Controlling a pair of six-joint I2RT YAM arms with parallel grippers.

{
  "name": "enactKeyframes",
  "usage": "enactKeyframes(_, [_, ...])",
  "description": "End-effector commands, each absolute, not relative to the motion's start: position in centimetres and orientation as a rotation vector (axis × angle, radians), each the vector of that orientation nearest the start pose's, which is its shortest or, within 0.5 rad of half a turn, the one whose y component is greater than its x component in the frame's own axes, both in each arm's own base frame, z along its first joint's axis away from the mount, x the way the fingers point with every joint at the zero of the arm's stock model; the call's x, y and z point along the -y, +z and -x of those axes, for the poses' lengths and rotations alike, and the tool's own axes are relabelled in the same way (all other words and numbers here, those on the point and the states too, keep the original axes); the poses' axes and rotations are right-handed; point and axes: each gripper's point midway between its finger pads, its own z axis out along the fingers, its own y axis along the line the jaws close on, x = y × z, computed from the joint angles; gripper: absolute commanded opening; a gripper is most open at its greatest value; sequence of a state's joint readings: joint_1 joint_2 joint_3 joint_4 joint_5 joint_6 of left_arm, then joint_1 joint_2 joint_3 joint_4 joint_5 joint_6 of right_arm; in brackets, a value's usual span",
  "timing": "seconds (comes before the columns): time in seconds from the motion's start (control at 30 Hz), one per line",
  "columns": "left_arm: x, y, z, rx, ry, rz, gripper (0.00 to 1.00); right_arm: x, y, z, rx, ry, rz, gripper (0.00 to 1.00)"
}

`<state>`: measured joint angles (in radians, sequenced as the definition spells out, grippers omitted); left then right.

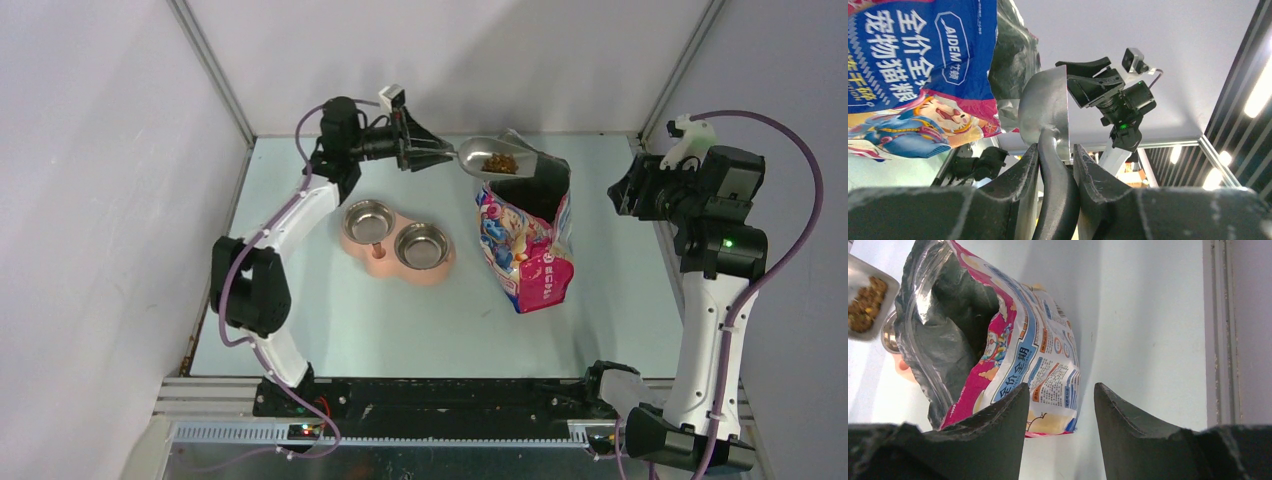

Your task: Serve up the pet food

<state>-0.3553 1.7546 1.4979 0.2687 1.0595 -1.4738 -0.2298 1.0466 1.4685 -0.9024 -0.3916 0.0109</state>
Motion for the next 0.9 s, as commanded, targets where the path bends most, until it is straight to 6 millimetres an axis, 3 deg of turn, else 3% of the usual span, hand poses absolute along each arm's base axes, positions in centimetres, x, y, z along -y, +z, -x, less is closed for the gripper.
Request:
enactKeyframes(0.0, [27.4, 41.0, -34.9, -1.915, -2.021, -0.057, 0.00, -0.4, 36.5, -28.9, -1.974, 0.262, 0.029, 0.54])
enactKeyframes(0.27, [20.4, 39.8, -36.2, -1.846, -1.912, 0.082, 0.00, -0.7, 36.9, -28.9, -1.964, 0.279, 0.045, 0.54])
enactKeyframes(0.47, [13.8, 36.2, -36.7, -1.787, -1.823, 0.276, 0.00, -1.0, 37.2, -28.9, -1.951, 0.292, 0.060, 0.54])
enactKeyframes(0.63, [10.4, 32.3, -35.4, -1.747, -1.772, 0.371, 0.00, -1.2, 37.3, -28.7, -1.947, 0.302, 0.067, 0.54])
enactKeyframes(0.87, [4.9, 26.9, -35.5, -1.759, -1.585, 0.540, 0.00, -1.9, 37.0, -28.0, -1.944, 0.338, 0.069, 0.54])
